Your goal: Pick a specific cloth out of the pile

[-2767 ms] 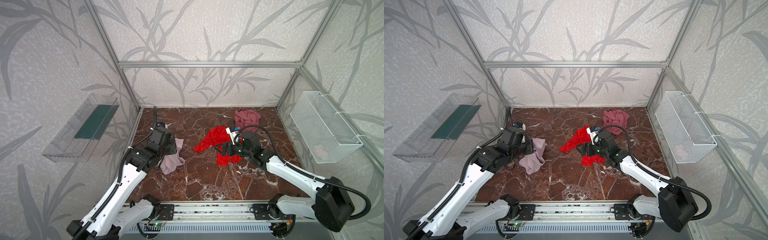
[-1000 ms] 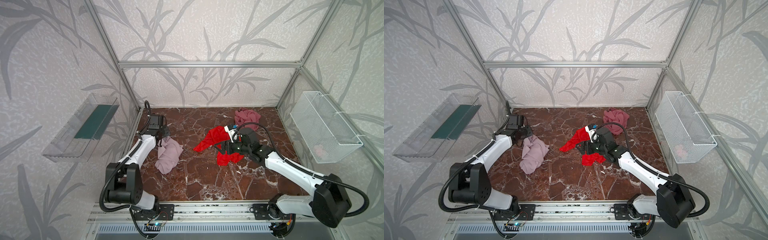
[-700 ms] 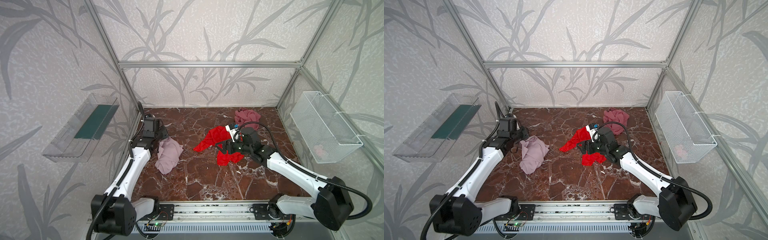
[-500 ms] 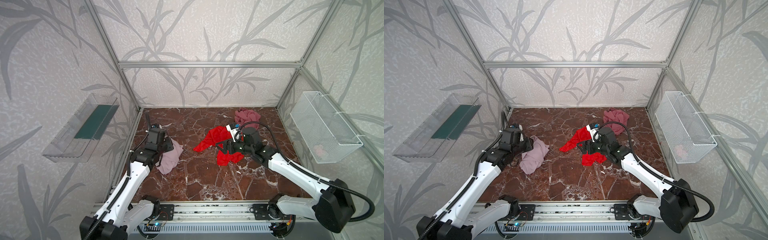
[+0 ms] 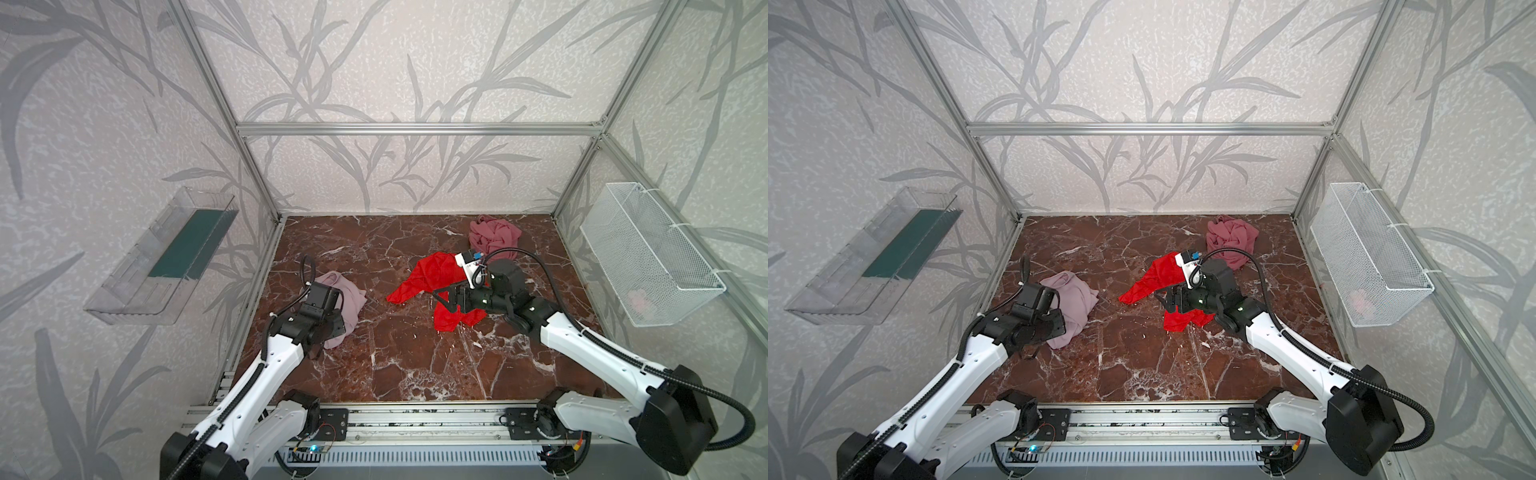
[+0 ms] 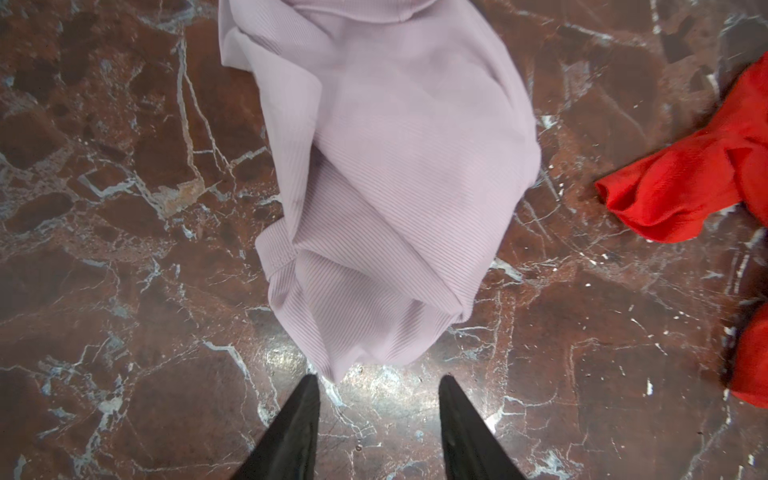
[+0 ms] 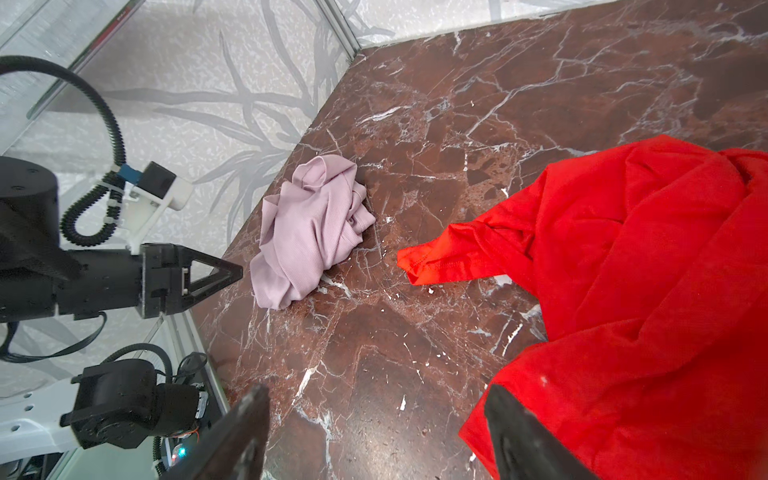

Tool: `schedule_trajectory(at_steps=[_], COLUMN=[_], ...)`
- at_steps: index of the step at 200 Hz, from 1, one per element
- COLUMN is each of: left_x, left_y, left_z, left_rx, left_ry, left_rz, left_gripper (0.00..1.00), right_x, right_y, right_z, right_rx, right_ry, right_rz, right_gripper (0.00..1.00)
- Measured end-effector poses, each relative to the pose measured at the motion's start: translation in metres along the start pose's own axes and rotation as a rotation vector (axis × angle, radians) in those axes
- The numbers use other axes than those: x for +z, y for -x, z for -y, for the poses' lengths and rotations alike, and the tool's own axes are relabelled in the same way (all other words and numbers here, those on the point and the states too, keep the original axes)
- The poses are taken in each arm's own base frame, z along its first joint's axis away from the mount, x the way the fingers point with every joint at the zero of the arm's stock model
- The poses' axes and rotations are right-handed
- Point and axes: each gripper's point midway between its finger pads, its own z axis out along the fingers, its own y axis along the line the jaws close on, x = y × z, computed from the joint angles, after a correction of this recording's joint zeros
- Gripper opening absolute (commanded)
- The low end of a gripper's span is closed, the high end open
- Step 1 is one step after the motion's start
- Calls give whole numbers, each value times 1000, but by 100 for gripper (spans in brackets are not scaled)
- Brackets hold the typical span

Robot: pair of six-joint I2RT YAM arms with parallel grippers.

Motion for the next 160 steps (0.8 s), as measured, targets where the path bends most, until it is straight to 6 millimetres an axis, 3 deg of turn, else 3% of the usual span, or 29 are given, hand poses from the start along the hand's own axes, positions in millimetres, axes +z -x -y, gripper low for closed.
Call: schedule_trajectory(at_steps=[82,114,160], left_x=[37,43,53], left_y=[-33,-31,-25], left_z=[-22,-22,-24], left_rx=[-31,-35,-48], left_ry=[90,91,100], left_rz=[-70,-50,-23], left_gripper=[39,28,0], right_x=[16,20,19], right_y=[-4,-5,-2], right_z=[7,7,6], right_rx=[32,45,53], right_ry=[18,30,30], right_rz=[-33,-41,-30], right_gripper=[81,80,81])
